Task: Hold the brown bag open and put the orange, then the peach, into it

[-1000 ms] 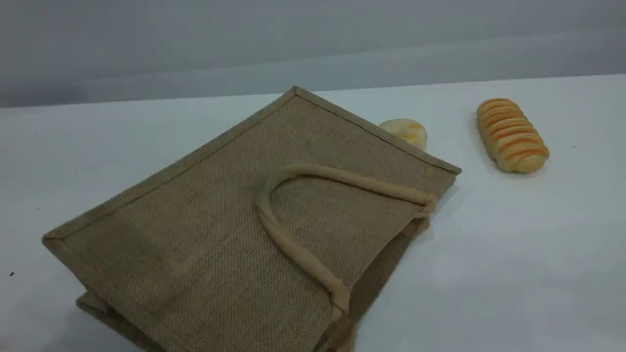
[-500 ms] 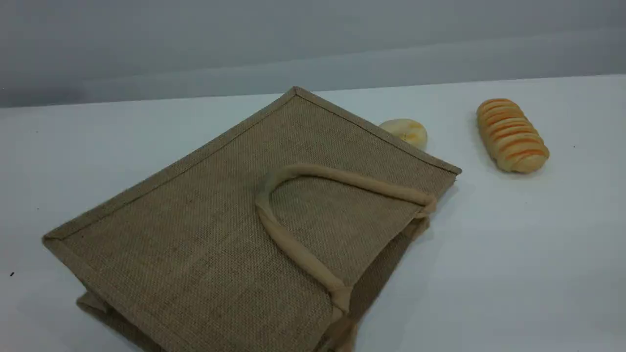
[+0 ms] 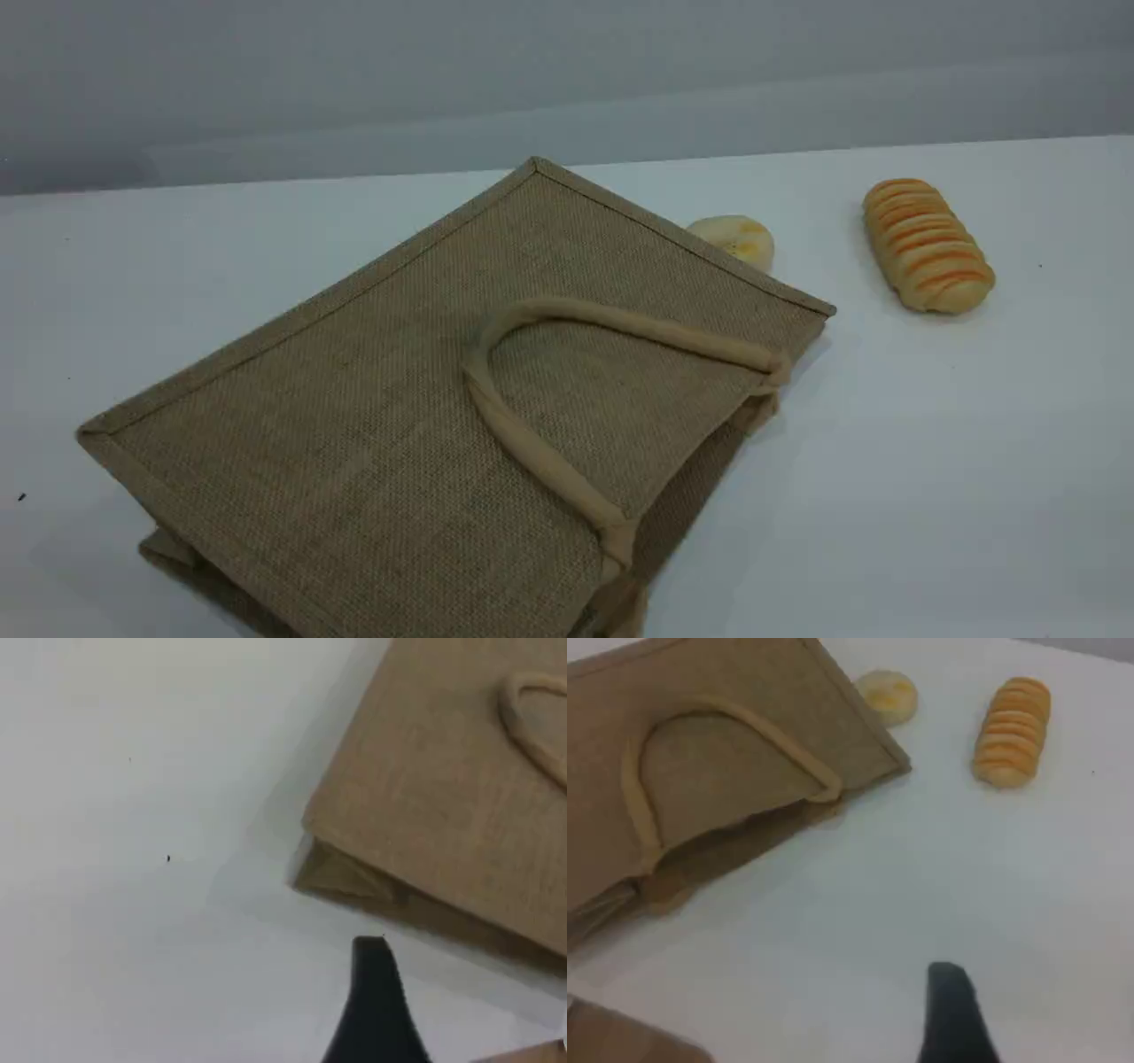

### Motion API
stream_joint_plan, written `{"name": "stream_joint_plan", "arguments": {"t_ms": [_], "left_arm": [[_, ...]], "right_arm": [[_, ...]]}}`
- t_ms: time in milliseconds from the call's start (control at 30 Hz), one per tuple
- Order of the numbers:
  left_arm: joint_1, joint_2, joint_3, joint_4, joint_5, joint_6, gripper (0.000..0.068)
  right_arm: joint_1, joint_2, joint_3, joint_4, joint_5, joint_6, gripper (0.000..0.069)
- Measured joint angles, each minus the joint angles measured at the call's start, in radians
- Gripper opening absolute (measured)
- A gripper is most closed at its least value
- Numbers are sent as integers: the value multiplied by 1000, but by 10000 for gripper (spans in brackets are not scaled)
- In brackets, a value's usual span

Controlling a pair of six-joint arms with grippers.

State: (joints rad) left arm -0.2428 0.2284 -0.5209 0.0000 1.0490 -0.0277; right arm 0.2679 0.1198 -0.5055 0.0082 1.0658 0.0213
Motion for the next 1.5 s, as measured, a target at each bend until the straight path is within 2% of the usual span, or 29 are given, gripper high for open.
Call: {"name": "stream_joint_plan", "arguments": {"t_ms": [133, 400, 500, 900, 1033, 1200, 1267, 1500], "left_arm": [[0, -25, 10, 0, 21, 2, 456], [0, -33, 19, 0, 30, 13, 456], [0, -33, 19, 0, 30, 13, 456], [7, -51, 19, 0, 30, 12, 456], [80, -90, 19, 0, 31, 12, 456], [212, -153, 19, 0, 31, 13, 456], [247, -182, 19, 0, 31, 13, 456], [241, -229, 18, 0, 31, 15, 456]], "right_arm": [[-16, 0, 0, 3, 0, 0, 376], [-219, -63, 0, 10, 0, 0, 376], [-268, -110, 0, 11, 1, 0, 376], [-276, -120, -1, 16, 2, 0, 376], [-275, -120, -1, 16, 2, 0, 376], [-275, -120, -1, 16, 2, 0, 376], [-275, -120, -1, 16, 2, 0, 376], [-275, -120, -1, 16, 2, 0, 376]]}}
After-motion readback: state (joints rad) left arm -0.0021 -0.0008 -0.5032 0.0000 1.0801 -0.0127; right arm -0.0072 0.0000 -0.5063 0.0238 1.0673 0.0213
